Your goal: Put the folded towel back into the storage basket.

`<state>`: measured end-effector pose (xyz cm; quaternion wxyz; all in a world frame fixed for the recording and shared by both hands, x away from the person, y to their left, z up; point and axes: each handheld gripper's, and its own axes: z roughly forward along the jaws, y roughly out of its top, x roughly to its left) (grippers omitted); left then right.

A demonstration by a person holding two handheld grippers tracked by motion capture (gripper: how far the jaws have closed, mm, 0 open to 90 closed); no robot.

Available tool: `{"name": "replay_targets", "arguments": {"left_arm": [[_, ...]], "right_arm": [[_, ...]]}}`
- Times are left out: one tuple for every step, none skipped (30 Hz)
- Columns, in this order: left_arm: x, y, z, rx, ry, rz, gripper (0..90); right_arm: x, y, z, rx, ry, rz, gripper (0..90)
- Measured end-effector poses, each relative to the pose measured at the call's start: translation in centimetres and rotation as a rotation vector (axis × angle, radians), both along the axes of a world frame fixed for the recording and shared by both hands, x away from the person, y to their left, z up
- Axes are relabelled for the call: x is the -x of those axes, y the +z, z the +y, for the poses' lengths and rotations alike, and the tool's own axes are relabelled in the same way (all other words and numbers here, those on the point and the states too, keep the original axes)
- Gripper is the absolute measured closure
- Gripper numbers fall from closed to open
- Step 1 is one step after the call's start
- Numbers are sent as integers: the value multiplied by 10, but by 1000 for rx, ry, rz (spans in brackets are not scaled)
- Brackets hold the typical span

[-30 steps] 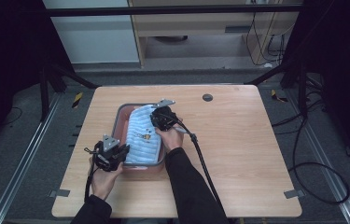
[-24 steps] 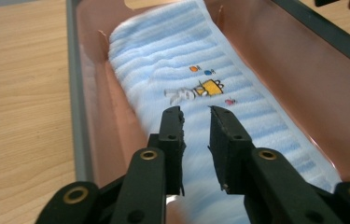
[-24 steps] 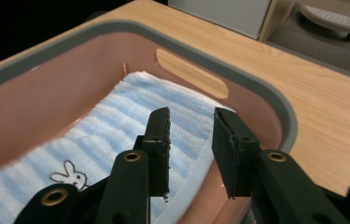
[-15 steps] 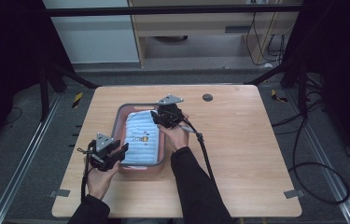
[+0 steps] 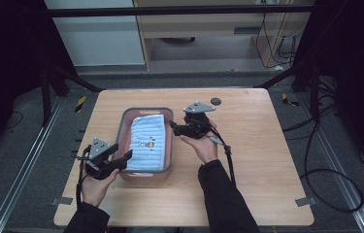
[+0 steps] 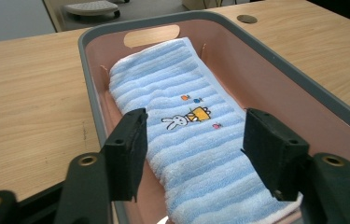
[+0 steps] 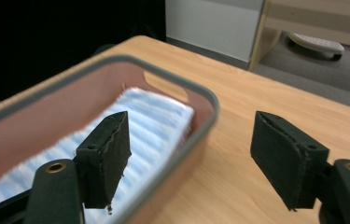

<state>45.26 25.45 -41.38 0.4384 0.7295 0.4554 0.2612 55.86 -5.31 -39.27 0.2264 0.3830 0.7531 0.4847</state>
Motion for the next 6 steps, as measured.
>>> {"name": "replay_targets", "arguments": {"left_arm": [[0,1,4,1,12,-6,364],[0,2,6,2,20,-8,356],[0,2,6,2,20,-8,348],[0,2,9,11,24,-5,342],[0,2,9,11,24,-5,336],[0,2,12,15,28,-5,336]], "right_arm": [[6,-4,-15,8,-16,7,267],[9,-7,-22,12,-23,13,263],[9,-7,-22,12,-23,13,263],[15,-10,-37,7,-43,26,257],[15,-10,-37,7,-43,26,257],[17,-12,-43,6,-51,29,255]]}}
